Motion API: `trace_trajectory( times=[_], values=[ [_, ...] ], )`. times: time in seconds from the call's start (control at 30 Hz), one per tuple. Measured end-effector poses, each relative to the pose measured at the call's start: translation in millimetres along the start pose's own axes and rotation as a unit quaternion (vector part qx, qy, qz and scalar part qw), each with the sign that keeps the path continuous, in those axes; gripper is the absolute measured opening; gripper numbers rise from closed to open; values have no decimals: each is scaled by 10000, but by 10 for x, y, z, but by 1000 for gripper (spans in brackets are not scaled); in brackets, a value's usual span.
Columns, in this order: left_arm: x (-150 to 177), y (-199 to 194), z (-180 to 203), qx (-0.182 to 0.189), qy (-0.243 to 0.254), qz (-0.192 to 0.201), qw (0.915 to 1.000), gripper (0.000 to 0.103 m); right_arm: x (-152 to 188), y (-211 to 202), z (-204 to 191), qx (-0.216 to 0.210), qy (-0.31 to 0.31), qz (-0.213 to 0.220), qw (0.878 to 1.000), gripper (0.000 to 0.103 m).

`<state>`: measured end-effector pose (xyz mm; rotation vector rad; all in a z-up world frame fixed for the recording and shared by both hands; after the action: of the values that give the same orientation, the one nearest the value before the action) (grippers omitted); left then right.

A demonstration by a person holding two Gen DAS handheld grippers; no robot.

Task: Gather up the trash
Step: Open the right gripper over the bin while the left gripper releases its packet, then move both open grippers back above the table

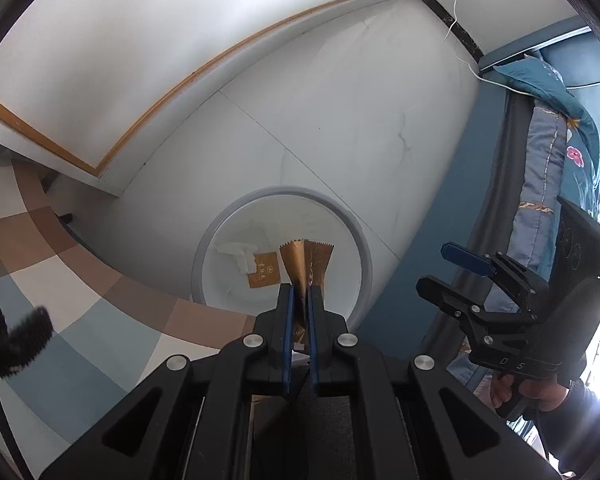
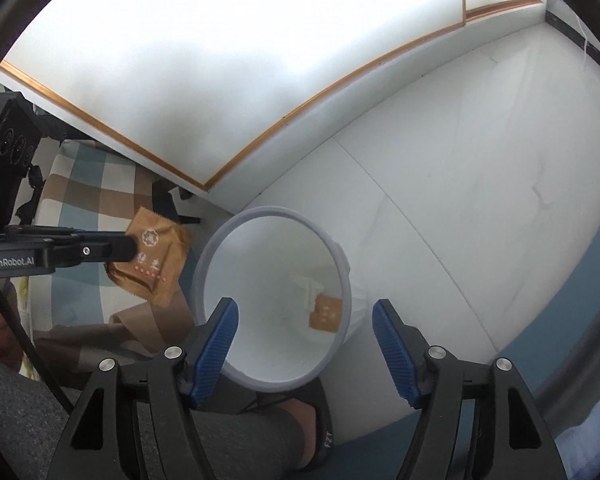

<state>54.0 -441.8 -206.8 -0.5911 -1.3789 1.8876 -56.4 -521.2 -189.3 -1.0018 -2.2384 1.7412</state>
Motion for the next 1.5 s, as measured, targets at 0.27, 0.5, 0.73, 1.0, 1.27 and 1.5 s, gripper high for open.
trace_trajectory(
  times=[0.27, 0.5, 0.73, 1.0, 1.27, 1.5],
  values=[
    [6, 73, 18, 24, -100, -257, 9996, 11, 6, 14, 39, 57, 58, 106, 9999, 70],
    [51, -118, -53, -383, -258, 190, 9988, 49, 14, -58, 62, 59, 138, 154, 9998, 70],
    [240, -394, -151, -761, -602, 965, 9906, 50, -34, -222, -29, 51, 93, 312, 9995, 70],
    [540, -906, -245, -1000, -938, 1736, 9752, 50, -160, -683, -336, 109, -302, 716, 9969, 70],
    [921, -1605, -517, -1361, -1412, 2751, 9412, 51, -328, -1369, -883, 213, -812, 1450, 9859, 71],
    [1499, -2338, -789, -1486, -1829, 3693, 8989, 68, -330, -1916, -1668, -155, -1329, 2170, 9670, 76]
  ],
)
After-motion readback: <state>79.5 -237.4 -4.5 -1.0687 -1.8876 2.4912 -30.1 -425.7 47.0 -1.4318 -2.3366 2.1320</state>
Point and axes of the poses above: each gripper's, at about its wrist camera, not at the fingertips, and y roughly the way its jaws point, z to its right, x to its underside, the point moved 2 cm from there along y, roughly the way its jaws point, and after that the axes turned 4 degrees about -y, right-handed, at the moved point
